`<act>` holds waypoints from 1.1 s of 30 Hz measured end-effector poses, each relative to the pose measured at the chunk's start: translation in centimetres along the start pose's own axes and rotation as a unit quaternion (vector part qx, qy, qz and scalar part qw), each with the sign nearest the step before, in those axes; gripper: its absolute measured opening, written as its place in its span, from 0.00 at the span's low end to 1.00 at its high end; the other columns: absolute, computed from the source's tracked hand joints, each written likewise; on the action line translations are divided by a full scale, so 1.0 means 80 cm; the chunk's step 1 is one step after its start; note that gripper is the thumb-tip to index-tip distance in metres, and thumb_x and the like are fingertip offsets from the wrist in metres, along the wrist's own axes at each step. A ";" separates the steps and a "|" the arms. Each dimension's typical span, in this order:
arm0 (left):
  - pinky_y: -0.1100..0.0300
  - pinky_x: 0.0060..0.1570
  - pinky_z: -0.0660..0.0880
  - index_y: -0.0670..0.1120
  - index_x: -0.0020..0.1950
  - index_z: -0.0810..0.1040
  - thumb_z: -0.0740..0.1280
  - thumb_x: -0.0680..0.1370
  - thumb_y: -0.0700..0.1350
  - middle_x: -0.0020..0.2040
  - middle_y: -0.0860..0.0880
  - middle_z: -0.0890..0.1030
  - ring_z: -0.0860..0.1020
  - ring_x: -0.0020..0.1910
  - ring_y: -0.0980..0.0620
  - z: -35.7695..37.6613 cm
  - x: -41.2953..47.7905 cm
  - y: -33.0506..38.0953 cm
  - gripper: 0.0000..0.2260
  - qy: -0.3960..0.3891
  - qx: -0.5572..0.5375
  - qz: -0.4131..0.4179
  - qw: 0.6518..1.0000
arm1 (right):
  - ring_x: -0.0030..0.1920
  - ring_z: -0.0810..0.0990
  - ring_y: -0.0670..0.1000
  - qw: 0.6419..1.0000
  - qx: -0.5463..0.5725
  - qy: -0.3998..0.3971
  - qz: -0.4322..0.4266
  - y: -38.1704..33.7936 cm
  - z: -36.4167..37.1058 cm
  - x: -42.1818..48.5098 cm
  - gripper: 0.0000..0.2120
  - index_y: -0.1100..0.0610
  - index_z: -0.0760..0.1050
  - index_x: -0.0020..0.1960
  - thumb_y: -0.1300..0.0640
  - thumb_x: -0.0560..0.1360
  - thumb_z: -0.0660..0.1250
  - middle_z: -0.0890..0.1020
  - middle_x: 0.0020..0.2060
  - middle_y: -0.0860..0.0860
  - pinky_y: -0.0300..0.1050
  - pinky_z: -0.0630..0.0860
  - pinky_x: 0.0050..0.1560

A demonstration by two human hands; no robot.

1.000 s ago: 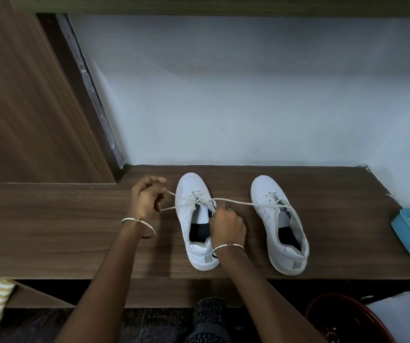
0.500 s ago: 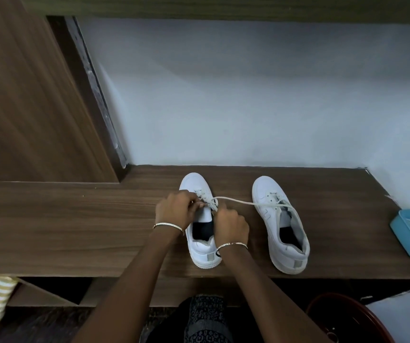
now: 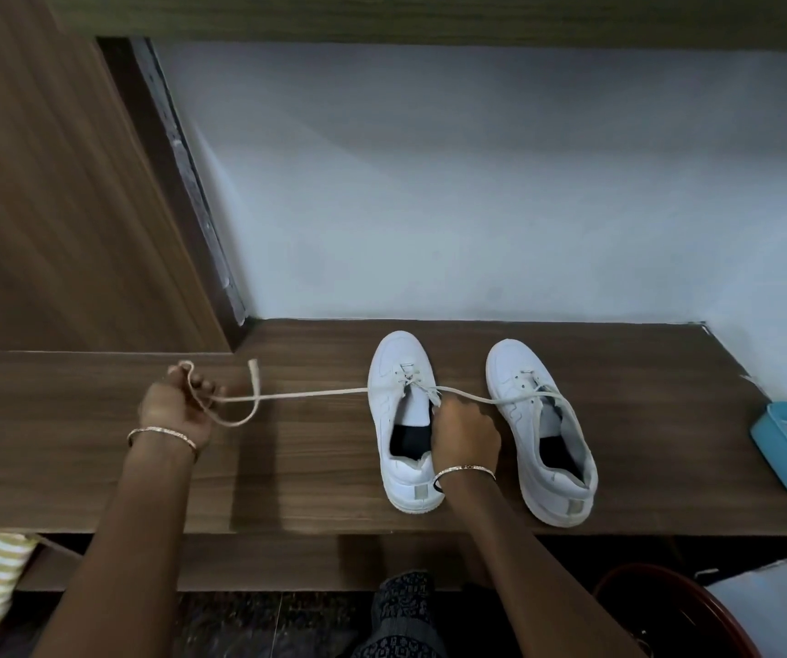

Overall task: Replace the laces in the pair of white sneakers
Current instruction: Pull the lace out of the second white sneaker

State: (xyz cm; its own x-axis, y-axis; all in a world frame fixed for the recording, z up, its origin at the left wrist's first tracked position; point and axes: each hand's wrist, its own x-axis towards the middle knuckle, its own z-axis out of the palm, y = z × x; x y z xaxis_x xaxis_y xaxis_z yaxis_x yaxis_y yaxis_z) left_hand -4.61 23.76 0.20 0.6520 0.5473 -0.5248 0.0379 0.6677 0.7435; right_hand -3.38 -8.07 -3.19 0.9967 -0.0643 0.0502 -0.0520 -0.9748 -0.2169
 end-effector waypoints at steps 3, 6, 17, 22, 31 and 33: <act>0.54 0.52 0.76 0.40 0.57 0.80 0.67 0.75 0.48 0.56 0.41 0.83 0.80 0.55 0.39 0.003 -0.004 -0.024 0.16 0.129 0.469 0.054 0.872 | 0.54 0.83 0.59 1.000 -0.004 0.001 -0.006 -0.001 0.002 -0.001 0.09 0.58 0.75 0.58 0.62 0.82 0.57 0.83 0.53 0.55 0.48 0.77 0.45; 0.47 0.56 0.75 0.37 0.59 0.80 0.65 0.75 0.47 0.58 0.35 0.80 0.77 0.59 0.34 0.032 -0.034 -0.063 0.18 0.125 0.534 0.229 0.804 | 0.54 0.83 0.58 1.000 -0.011 0.004 -0.010 -0.002 0.004 -0.002 0.09 0.58 0.74 0.59 0.62 0.82 0.57 0.83 0.52 0.56 0.48 0.77 0.45; 0.55 0.47 0.76 0.50 0.52 0.82 0.69 0.75 0.53 0.48 0.49 0.84 0.81 0.50 0.46 0.139 -0.090 -0.187 0.10 -0.148 0.667 0.327 0.653 | 0.52 0.82 0.53 0.973 0.226 0.019 -0.040 0.012 0.002 0.018 0.15 0.54 0.80 0.57 0.48 0.73 0.70 0.84 0.51 0.51 0.48 0.78 0.51; 0.55 0.46 0.71 0.47 0.51 0.84 0.66 0.77 0.48 0.47 0.45 0.84 0.80 0.51 0.42 0.133 -0.079 -0.185 0.09 -0.108 0.632 0.294 0.709 | 0.52 0.81 0.52 0.944 0.293 0.041 -0.149 -0.007 -0.020 0.059 0.09 0.53 0.83 0.52 0.54 0.73 0.70 0.84 0.48 0.48 0.50 0.78 0.54; 0.54 0.43 0.77 0.49 0.42 0.84 0.68 0.74 0.44 0.39 0.47 0.85 0.83 0.42 0.44 0.122 -0.067 -0.180 0.05 -0.135 0.576 0.236 0.771 | 0.34 0.80 0.55 0.976 -0.051 0.074 -0.201 -0.044 0.001 0.078 0.10 0.54 0.79 0.32 0.60 0.57 0.79 0.79 0.31 0.51 0.41 0.65 0.32; 0.58 0.41 0.74 0.48 0.44 0.85 0.69 0.75 0.44 0.40 0.47 0.85 0.82 0.43 0.45 0.120 -0.067 -0.180 0.05 -0.128 0.566 0.238 0.779 | 0.27 0.76 0.54 0.967 -0.052 0.132 -0.210 -0.040 0.011 0.074 0.16 0.53 0.74 0.25 0.61 0.49 0.82 0.75 0.24 0.49 0.40 0.64 0.28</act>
State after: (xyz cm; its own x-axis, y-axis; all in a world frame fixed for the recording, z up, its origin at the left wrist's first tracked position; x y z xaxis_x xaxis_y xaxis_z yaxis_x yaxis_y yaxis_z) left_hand -1.39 6.40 -3.74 0.9207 0.3808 -0.0859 0.2941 -0.5320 0.7940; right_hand 2.73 -5.14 -3.05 0.8811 0.3040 0.3623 0.3353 -0.9418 -0.0252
